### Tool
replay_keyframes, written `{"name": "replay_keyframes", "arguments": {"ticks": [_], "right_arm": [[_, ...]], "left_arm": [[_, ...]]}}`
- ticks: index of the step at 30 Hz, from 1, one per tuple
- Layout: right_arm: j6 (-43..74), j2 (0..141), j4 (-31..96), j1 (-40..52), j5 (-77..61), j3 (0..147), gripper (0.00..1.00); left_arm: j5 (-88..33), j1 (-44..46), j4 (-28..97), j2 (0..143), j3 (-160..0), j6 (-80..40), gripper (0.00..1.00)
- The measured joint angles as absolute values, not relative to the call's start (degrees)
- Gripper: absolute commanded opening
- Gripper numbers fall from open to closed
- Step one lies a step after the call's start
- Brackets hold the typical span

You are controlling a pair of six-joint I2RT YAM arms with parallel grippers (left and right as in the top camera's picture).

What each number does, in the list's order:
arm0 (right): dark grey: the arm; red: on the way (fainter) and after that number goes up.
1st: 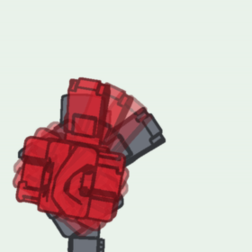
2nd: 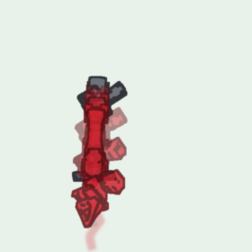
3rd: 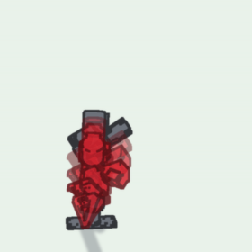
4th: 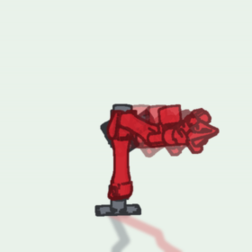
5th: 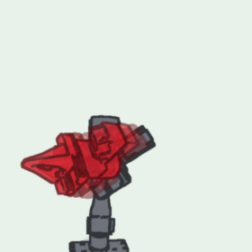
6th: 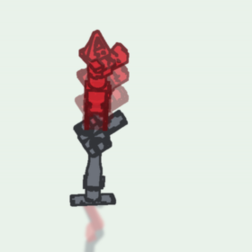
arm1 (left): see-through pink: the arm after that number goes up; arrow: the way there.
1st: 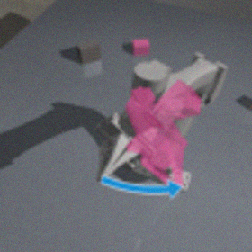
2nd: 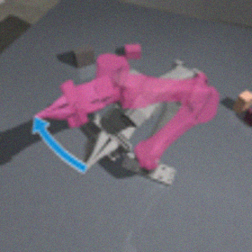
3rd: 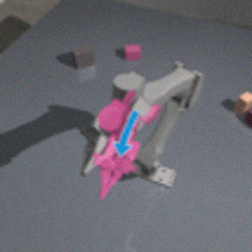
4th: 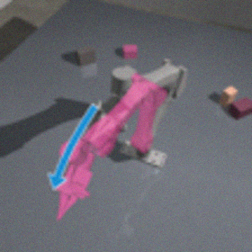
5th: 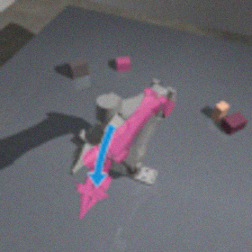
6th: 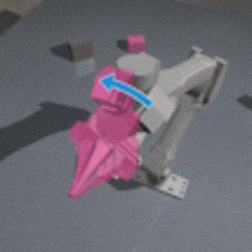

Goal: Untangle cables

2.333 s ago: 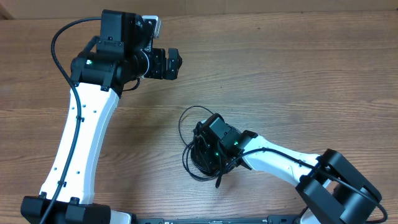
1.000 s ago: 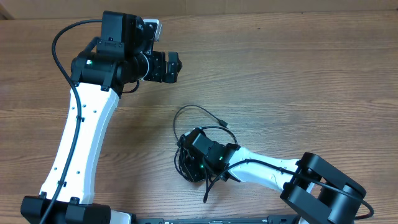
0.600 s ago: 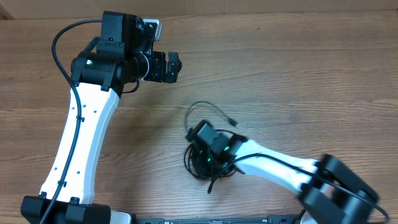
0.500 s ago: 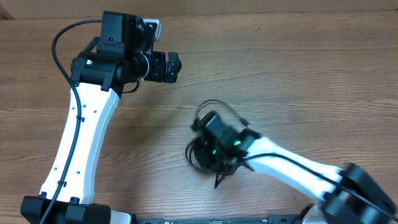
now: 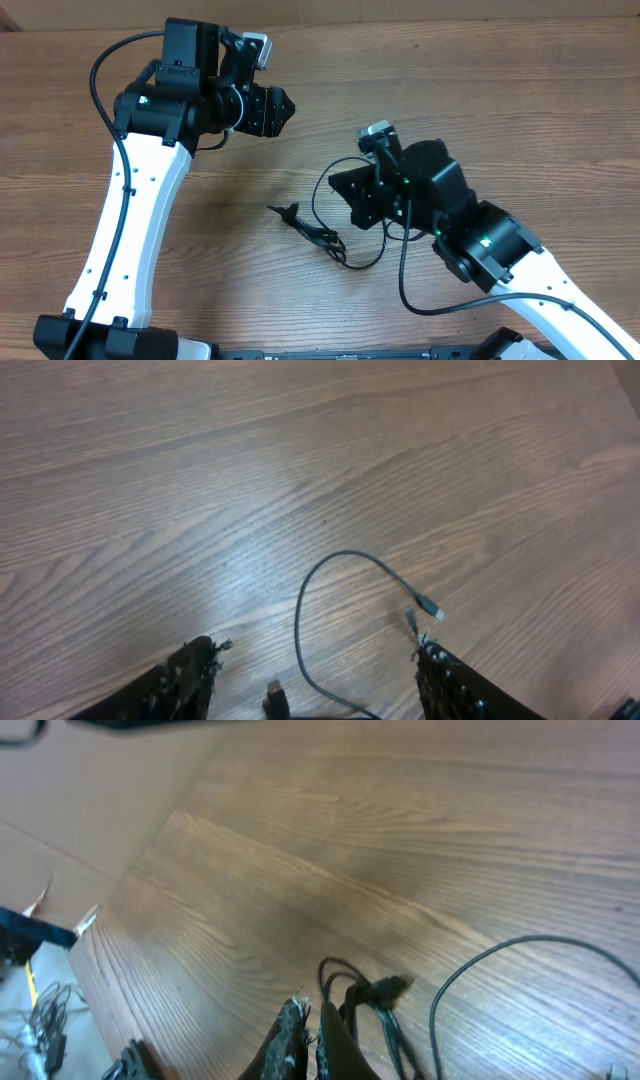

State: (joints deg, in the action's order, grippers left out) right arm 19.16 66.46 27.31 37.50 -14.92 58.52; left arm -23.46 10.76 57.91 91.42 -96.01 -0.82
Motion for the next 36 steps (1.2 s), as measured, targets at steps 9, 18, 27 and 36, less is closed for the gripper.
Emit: {"name": "replay_keyframes", "arguments": {"ticks": [9,18,27,36], "right_arm": [[12.3,72.7,38.6,37.3,-15.6,58.6,0.77],[7.3,91.3,39.8,37.5,-18.6,58.5,0.79],[4.9,91.5,38.5,37.9,-21.5,58.6,0.84],[1.7,89.6,35.3,39.3,-29.0,58.6,0.82]], "left_arm": [[-24.1,10.8,58.8,91.4,-96.0,1.5,0.69],[-24.1,10.8,58.8,91.4,-96.0,1.7,0.72],[-24.1,10.8,58.8,91.4,-96.0,2.1,0.82],[-23.8,10.8,60.0,91.4,-96.0,2.1,0.82]]}}
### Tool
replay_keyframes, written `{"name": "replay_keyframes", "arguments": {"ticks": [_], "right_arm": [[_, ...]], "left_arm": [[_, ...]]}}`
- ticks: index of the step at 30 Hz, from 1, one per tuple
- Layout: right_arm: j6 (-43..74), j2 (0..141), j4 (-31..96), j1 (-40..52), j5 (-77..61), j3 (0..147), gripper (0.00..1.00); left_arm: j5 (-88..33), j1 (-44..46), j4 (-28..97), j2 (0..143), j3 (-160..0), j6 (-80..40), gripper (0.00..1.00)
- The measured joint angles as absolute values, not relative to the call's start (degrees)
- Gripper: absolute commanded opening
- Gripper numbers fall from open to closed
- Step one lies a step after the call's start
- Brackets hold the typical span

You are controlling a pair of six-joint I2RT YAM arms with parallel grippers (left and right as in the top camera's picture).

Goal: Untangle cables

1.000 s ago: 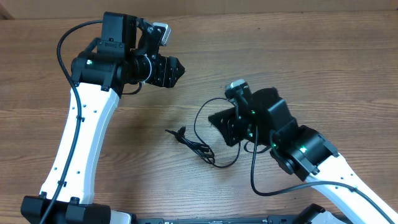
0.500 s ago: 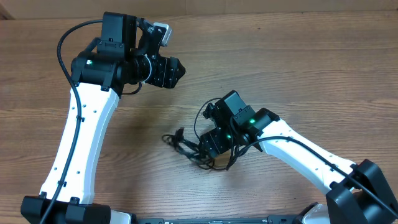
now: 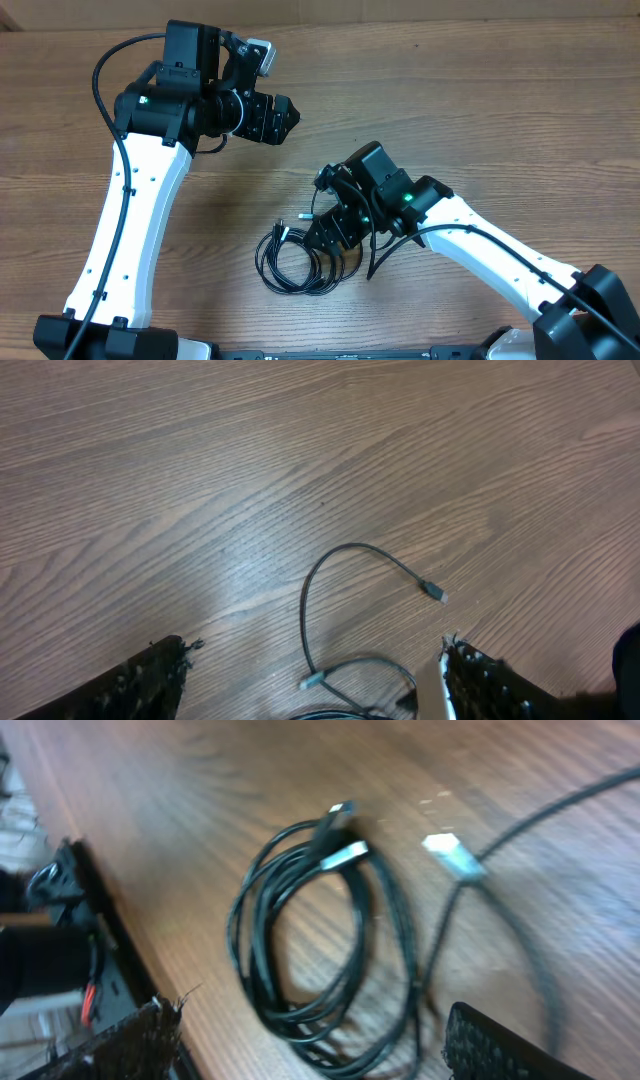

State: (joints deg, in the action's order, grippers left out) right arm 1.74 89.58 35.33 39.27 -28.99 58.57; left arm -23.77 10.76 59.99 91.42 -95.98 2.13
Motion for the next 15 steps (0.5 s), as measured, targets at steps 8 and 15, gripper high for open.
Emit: {"name": "replay_keyframes", "arguments": {"ticks": [8,15], "right_arm": [[5.6,89.7,32.3,50.2,-25.3,58.6,0.82],[13.8,98.5,28.0,53.2,-17.1,58.6,0.71]], "left_arm": [[-23.8,10.8,60.0,91.4,-96.0,2.1,0.83],[-23.7,10.8,60.1,91.4,-96.0,2.1,0.83]]}}
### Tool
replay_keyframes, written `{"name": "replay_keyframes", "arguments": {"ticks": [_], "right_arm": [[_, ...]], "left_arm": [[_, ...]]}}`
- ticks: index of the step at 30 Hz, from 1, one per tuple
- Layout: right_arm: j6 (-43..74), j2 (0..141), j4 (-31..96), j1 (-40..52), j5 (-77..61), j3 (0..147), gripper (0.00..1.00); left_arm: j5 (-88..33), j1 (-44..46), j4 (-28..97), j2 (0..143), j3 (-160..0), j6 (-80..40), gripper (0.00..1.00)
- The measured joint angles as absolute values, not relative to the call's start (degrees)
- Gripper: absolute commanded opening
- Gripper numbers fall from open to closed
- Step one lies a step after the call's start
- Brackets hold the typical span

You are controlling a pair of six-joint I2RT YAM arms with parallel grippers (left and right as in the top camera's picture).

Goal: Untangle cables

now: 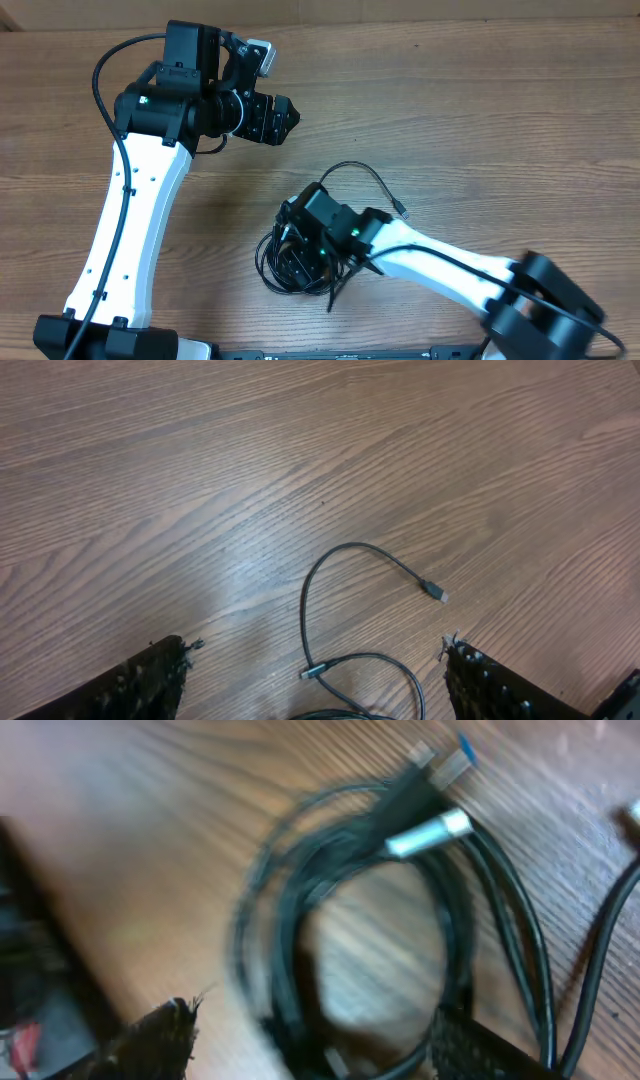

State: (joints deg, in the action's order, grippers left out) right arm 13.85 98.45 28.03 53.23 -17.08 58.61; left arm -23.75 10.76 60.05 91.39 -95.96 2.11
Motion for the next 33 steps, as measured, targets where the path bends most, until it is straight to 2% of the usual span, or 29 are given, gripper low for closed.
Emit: {"name": "replay_keyframes", "arguments": {"ticks": [4,16,20,33], "right_arm": [[16.3,103.5,26.2,53.2,-15.4,58.6,0.68],[19.7,103.8,26.1,54.5,-14.0,58.6,0.68],[20.4,103.8,26.2,56.1,-13.1,58.6,0.72],[20.3,103.8,30.5,57.5,-6.7,62.7,0.73]], "left_arm": [[-23.7,10.8,60.0,91.4,-96.0,2.1,0.84],[-21.3,10.8,59.6,91.4,-96.0,2.1,0.86],[-20.5,10.8,59.6,91.4,-96.0,2.1,0.86],[-19.4,10.8,59.6,91.4,-96.0,2.1,0.87]]}}
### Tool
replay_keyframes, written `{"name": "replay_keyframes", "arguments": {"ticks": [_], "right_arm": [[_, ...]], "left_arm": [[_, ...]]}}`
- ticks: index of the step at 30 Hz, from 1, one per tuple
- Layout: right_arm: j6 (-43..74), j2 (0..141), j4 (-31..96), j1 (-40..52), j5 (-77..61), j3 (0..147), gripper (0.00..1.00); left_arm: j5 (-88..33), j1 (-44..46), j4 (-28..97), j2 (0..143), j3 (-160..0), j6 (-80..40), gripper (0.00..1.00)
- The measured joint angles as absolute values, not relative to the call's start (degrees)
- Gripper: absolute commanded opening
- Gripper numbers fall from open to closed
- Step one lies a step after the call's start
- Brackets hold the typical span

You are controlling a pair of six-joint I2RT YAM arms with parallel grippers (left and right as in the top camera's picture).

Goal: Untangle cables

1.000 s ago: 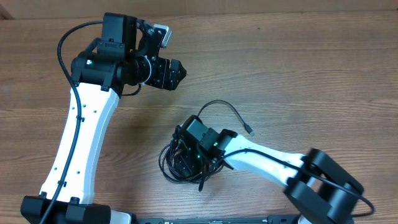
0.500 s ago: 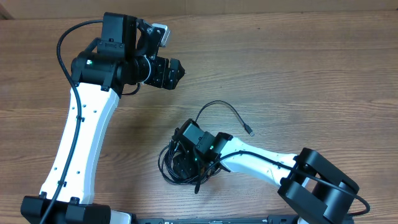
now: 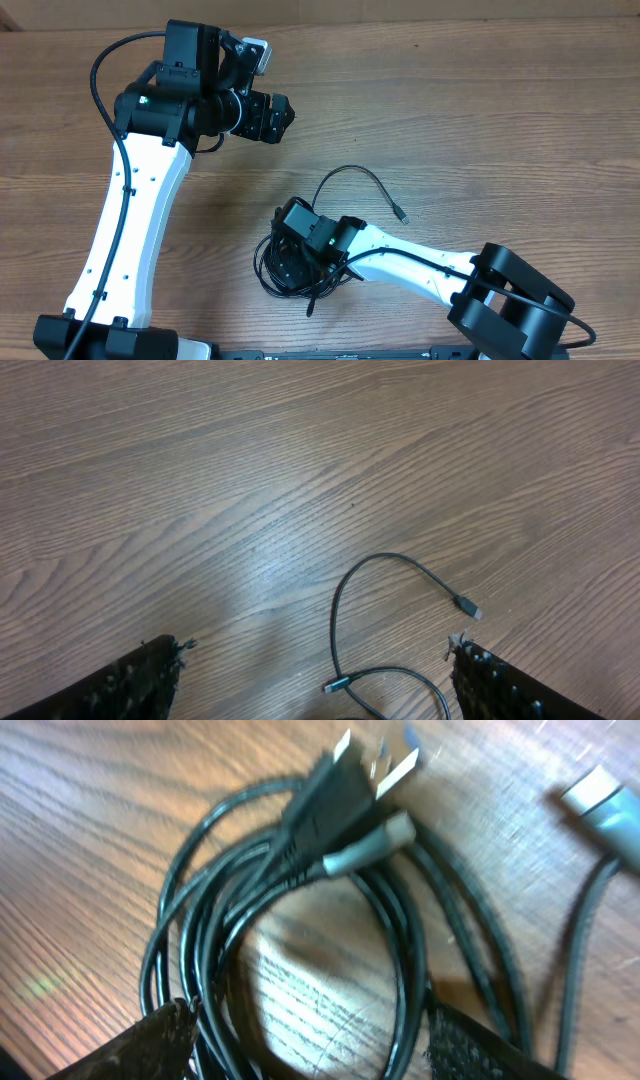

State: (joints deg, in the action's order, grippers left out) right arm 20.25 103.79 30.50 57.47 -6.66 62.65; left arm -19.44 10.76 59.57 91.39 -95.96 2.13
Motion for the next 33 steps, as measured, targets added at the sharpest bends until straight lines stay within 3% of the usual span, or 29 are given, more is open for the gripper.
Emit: {"name": "replay_keyframes", "arguments": {"ticks": [12,33], "right_arm": [[19.4,103.8,32.1,61.6,-3.6,65.6,0.75],[19.4,109.8,29.5,62.3,-2.3,65.5,0.45]], "left_arm": [[-19.4,10.8,59.6,91.4,-96.0,2.1,0.88],[-19.4,10.8,59.5,91.4,-96.0,2.1,0.87]]}}
